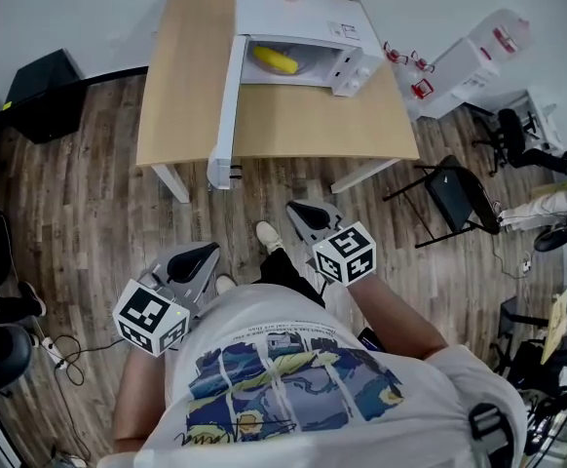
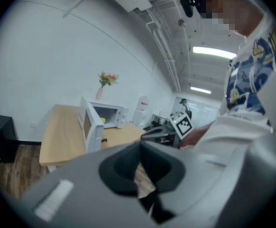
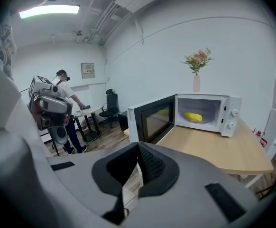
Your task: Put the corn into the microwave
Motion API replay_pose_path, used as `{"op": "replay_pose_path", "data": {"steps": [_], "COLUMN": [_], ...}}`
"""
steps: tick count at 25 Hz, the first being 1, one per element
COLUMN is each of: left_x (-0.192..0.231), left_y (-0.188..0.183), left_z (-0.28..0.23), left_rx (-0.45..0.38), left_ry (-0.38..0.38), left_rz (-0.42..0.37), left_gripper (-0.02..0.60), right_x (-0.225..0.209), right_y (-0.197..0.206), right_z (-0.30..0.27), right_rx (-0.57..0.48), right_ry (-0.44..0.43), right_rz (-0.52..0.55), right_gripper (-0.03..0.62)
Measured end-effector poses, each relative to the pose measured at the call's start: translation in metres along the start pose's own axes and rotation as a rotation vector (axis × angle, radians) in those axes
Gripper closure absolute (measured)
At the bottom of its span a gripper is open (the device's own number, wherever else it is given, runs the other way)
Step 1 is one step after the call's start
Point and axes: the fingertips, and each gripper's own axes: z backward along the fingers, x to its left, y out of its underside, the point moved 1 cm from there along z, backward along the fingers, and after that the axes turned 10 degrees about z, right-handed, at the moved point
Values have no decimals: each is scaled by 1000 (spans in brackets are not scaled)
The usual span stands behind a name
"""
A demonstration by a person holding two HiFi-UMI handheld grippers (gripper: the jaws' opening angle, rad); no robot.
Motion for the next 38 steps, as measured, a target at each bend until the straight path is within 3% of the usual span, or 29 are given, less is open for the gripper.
{"op": "replay_pose_path", "data": {"steps": [6, 21, 38], "left_x": [-9, -4, -12], "left_y": [6, 15, 16], "left_z": [-1, 17, 9], "left_rx": [2, -23, -3], "left_ry": [19, -39, -26], "left_rz": [-3, 26, 13], "left_gripper": [572, 572, 572], "right_x": [13, 39, 36], "right_y": [-11, -33, -32], "right_z": [12, 6, 16], "right_rx": [-26, -57, -61], "right_ry": [-20, -103, -105], "right_rz": [4, 65, 76], "right_gripper": [583, 585, 585]}}
